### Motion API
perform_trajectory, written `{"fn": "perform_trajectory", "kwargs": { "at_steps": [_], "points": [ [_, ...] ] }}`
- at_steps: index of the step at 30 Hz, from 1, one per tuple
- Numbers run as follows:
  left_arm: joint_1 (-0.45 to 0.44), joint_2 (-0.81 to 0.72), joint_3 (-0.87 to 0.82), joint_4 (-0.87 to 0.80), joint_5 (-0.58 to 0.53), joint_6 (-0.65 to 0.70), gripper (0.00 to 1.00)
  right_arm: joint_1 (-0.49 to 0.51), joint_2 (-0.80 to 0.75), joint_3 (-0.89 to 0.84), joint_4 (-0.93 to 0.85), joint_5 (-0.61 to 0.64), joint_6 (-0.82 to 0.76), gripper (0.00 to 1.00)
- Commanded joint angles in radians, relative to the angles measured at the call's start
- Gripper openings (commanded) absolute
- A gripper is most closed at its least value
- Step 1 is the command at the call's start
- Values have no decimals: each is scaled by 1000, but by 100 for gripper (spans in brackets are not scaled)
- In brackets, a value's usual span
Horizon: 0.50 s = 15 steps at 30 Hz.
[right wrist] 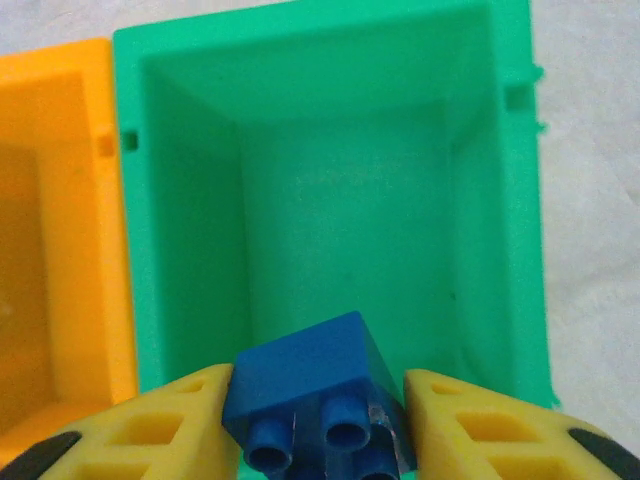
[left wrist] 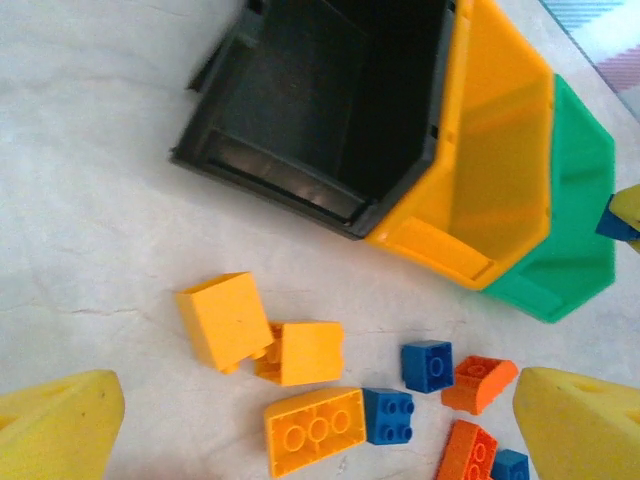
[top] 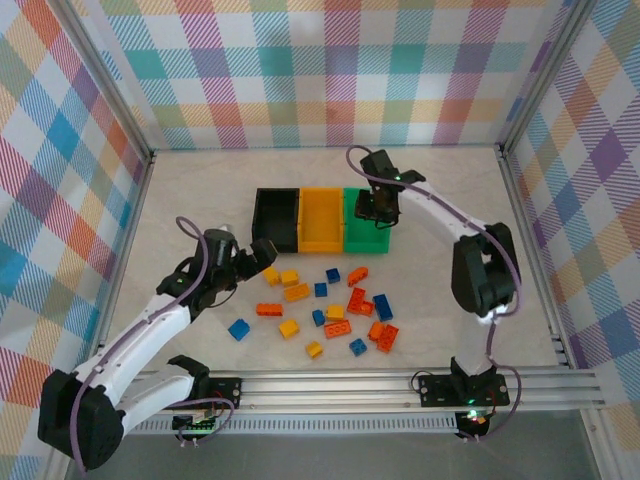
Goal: Sort the legos into containers by color
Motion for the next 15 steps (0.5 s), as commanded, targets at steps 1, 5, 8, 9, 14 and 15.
{"fn": "perform_trajectory", "kwargs": {
  "at_steps": [1, 5, 8, 9, 14, 15],
  "points": [
    [12, -36, 23, -123, -87, -35, 100, -8, 50, 85, -26, 14, -17, 52],
    [15, -44, 44, -199, -133, -51, 100, -9, 42, 114, 14, -13, -26, 72],
    [16, -42, 53, -236, -149, -51, 100, -5, 2, 106, 35, -19, -26, 75],
    [16, -41, 54, -246, -150, -53, 100, -5, -18, 92, 45, -24, -24, 75],
    [17, 8, 81, -376, -165, -78, 96, 7, -126, -75, 135, -60, 6, 74],
    [16, 25, 81, -404, -163, -86, 94, 8, -146, -114, 156, -69, 13, 74]
  ]
}}
